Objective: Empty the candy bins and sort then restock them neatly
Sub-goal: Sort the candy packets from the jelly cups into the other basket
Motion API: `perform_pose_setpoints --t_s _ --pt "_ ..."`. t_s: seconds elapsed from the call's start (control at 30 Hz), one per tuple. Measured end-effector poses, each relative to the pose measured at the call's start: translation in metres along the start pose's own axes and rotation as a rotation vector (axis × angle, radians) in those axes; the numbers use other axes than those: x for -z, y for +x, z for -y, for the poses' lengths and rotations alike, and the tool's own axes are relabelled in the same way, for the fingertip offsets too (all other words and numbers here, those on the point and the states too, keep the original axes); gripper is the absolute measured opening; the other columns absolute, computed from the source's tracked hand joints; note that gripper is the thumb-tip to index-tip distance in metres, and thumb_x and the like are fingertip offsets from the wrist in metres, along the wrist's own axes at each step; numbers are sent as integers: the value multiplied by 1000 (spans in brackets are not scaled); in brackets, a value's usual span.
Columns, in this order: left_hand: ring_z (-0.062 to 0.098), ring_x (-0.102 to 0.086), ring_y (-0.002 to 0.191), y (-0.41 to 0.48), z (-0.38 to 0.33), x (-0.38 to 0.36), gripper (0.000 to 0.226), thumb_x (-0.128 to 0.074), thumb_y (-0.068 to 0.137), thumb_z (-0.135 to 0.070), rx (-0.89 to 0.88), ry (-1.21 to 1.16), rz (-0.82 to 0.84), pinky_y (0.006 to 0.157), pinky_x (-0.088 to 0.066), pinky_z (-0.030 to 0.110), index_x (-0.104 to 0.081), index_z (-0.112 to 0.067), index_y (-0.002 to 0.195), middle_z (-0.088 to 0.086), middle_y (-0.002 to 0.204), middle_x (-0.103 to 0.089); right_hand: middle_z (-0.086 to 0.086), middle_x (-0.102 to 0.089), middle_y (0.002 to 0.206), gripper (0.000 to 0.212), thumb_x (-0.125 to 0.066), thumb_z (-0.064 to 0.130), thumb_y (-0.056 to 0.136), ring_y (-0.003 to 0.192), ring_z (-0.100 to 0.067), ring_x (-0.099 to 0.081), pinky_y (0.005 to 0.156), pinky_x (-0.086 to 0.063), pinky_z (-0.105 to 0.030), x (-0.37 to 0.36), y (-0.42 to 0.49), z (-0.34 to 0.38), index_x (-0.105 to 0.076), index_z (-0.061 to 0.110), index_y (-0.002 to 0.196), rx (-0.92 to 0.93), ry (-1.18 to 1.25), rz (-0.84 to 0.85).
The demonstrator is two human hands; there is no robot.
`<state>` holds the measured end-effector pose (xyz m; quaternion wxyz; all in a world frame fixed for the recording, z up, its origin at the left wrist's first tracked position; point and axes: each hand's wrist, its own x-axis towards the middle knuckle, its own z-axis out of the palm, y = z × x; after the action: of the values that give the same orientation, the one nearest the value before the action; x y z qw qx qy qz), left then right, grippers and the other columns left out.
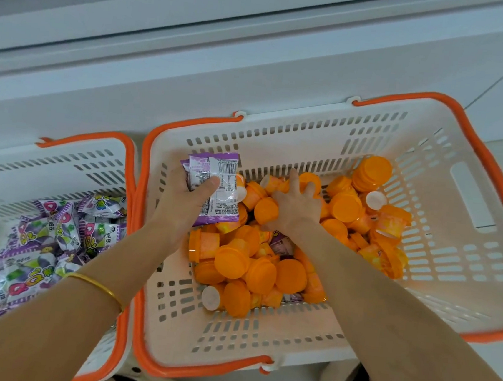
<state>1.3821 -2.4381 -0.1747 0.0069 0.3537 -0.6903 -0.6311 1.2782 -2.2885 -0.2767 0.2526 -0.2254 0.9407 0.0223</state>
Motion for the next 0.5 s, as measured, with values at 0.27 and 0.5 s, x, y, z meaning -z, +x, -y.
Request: perform_pose_setpoints --t_s 0.27,0.5 --pt "21 -66 102 -1 1 3 28 -56 94 -20 11 2 -4 91 -52 50 -52 -23 122 1 117 -66 -6 -11 155 62 -70 65 68 132 -44 -22 84 -45 -44 -4 -14 -17 -59 28 116 -42 179 -182" --pt "22 -66 102 1 1 -2 25 -56 94 -19 -3 3 20 91 -52 50 -55 -24 118 3 118 -66 -8 5 159 76 -68 62 74 136 -48 -18 94 -44 -54 31 -16 -71 -38 35 138 -298 374 -292"
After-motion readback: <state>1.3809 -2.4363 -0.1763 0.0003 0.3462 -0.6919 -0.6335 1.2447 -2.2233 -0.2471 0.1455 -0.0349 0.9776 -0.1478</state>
